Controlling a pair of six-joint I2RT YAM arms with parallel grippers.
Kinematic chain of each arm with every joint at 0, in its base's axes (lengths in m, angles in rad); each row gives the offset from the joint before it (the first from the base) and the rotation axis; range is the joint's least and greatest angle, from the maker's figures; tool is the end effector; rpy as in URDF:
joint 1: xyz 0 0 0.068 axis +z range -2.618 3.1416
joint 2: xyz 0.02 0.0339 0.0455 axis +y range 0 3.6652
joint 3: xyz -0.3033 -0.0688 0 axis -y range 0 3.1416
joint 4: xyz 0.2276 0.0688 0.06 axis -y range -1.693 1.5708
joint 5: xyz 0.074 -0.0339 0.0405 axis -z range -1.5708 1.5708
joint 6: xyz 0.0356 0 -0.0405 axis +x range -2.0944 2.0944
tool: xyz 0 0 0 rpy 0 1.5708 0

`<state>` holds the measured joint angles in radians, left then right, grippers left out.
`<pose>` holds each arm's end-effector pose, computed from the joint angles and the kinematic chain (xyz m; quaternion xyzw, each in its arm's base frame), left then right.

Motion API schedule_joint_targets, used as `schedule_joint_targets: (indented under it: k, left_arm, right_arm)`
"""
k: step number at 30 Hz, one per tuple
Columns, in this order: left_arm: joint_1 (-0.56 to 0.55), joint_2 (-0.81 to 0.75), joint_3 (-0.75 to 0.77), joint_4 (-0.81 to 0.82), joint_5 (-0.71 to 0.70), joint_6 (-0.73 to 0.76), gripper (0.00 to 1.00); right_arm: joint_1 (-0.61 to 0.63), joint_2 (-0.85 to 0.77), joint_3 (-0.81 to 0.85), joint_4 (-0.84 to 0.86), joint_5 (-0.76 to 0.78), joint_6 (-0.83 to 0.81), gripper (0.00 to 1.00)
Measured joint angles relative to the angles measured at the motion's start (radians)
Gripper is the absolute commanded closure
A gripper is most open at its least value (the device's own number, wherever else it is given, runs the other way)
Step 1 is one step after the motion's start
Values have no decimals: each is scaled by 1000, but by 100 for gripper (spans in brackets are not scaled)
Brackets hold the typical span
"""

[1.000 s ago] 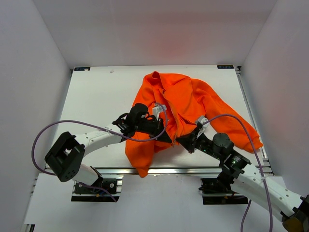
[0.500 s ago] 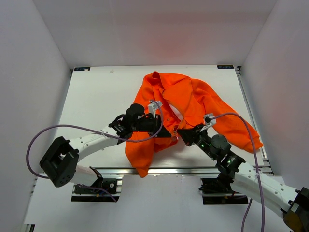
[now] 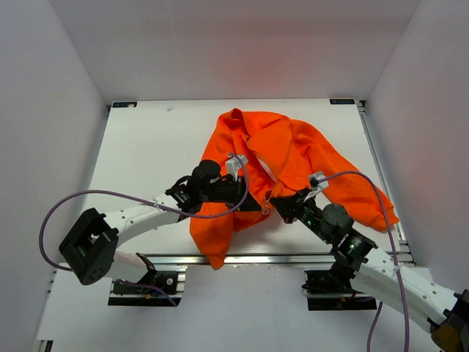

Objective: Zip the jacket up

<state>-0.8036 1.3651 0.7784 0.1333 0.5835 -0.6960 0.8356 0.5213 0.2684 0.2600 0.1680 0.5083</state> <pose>0.1761 -0.2109 0.2889 0.1959 0.8027 -0.5245 0.2053 0.0725 0.0713 0.2665 -0.0556 0.7024 0.3939 0.5902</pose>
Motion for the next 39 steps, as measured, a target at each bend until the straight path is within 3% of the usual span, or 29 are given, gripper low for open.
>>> schedule_joint_targets:
  k: [3, 5, 10, 11, 16, 17, 28, 39]
  left_arm:
    - [0, 1, 8, -31, -1, 4, 100]
    - [0, 7, 24, -62, -1, 11, 100]
    - [8, 70, 78, -77, 41, 8, 100]
    - [14, 87, 84, -64, 58, -2, 100]
    - [45, 219, 132, 62, 180, -102, 100]
    - [49, 245, 140, 92, 198, -124, 100]
    - [59, 303, 161, 220, 272, -250, 100]
    - [186, 290, 231, 124, 268, -251, 100]
  right_arm:
    - [-3, 42, 44, -64, -29, -22, 100]
    - [-8, 73, 69, -101, -41, -27, 85]
    - [-27, 90, 101, -190, -27, -50, 71]
    - [-31, 89, 113, -218, -19, -59, 63]
    - [-40, 113, 242, -383, -8, -111, 47]
    - [-40, 126, 277, -416, -13, -122, 11]
    - [-39, 206, 526, -729, -105, -279, 11]
    - [16, 259, 626, -732, -22, -539, 11]
